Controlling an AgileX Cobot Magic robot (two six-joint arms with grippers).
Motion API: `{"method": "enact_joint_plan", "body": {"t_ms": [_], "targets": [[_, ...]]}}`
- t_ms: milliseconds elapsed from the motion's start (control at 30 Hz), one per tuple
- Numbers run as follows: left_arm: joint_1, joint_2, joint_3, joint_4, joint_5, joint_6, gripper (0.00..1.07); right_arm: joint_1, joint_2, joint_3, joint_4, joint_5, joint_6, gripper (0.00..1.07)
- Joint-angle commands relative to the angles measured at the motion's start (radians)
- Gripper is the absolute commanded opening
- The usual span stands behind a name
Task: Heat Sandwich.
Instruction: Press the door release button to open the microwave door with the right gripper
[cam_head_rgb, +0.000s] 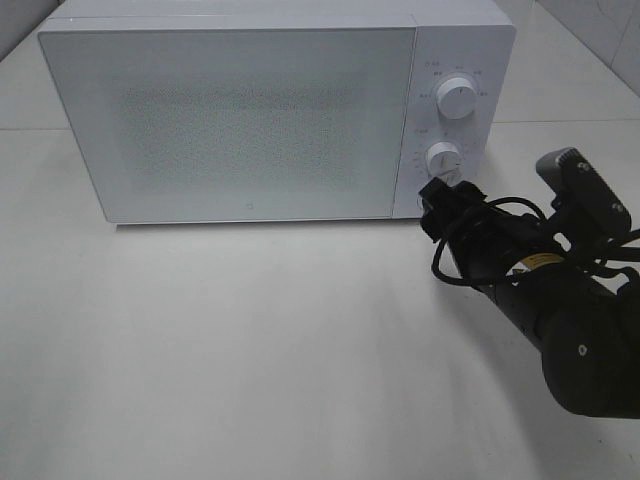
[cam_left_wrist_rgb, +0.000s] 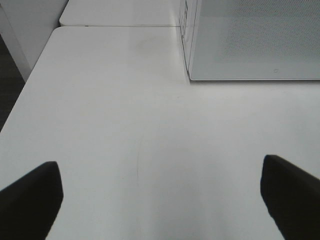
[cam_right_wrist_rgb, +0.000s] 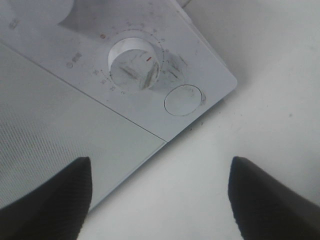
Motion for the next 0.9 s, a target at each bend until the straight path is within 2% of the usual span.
{"method": "enact_joint_plan", "body": {"t_ms": [33,67,133,233,367,433,467,533,567,600,633,667,700,900], "targets": [[0.001,-0.023,0.002,-0.001,-0.009,-0.009,1.03,0.004,-0.004,-0.001,-0.005,-0.005,0.277,0.72],[0.001,-0.023,0.002,-0.001,-0.009,-0.009,1.03,0.004,-0.004,-0.001,-0.005,-0.005,0.399,0.7],[0.001,-0.023,0.002,-0.001,-0.009,-0.009,1.03,0.004,-0.004,-0.001,-0.005,-0.005,0.449,0.69],[0.001,-0.023,0.002,-0.001,-0.009,-0.009,1.03,0.004,-0.004,-0.001,-0.005,-0.005,0.662,0.64],[0.001,-0.023,0.002,-0.001,-0.009,-0.009,1.03,0.004,-0.004,-0.001,-0.005,-0.005,0.753,0.57],[0.001,-0.023,0.002,-0.001,-0.009,-0.009,1.03,0.004,-0.004,-0.001,-0.004,-0.005,0.779,0.46],[0.001,-0.023,0.002,-0.001,-0.009,-0.009,1.03,0.004,-0.004,-0.001,-0.004,-0.005,0.779,0.46],[0.001,-0.023,0.002,-0.001,-0.009,-0.009,1.03,0.004,-0.004,-0.001,-0.004,-0.005,0.779,0.37],[0.001,-0.023,0.002,-0.001,-0.009,-0.009,1.03,0.004,-0.004,-0.001,-0.003,-0.005,0.779,0.24],[0.001,-0.023,0.002,-0.001,-0.009,-0.009,1.03,0.004,-0.004,-0.001,-0.003,-0.005,0.779,0.19],[0.001,-0.023,0.002,-0.001,-0.009,-0.009,1.03,0.004,-0.004,-0.001,-0.003,-0.005,0.779,0.19],[0.001,-0.023,0.002,-0.001,-0.009,-0.009,1.03,0.004,-0.004,-0.001,-0.003,-0.005,0.779,0.13],[0.001,-0.023,0.002,-0.001,-0.009,-0.009,1.03,0.004,-0.004,-0.001,-0.004,-0.005,0.779,0.01],[0.001,-0.023,0.002,-0.001,-0.009,-0.009,1.03,0.004,-0.004,-0.001,-0.005,-0.006,0.808,0.0]]}}
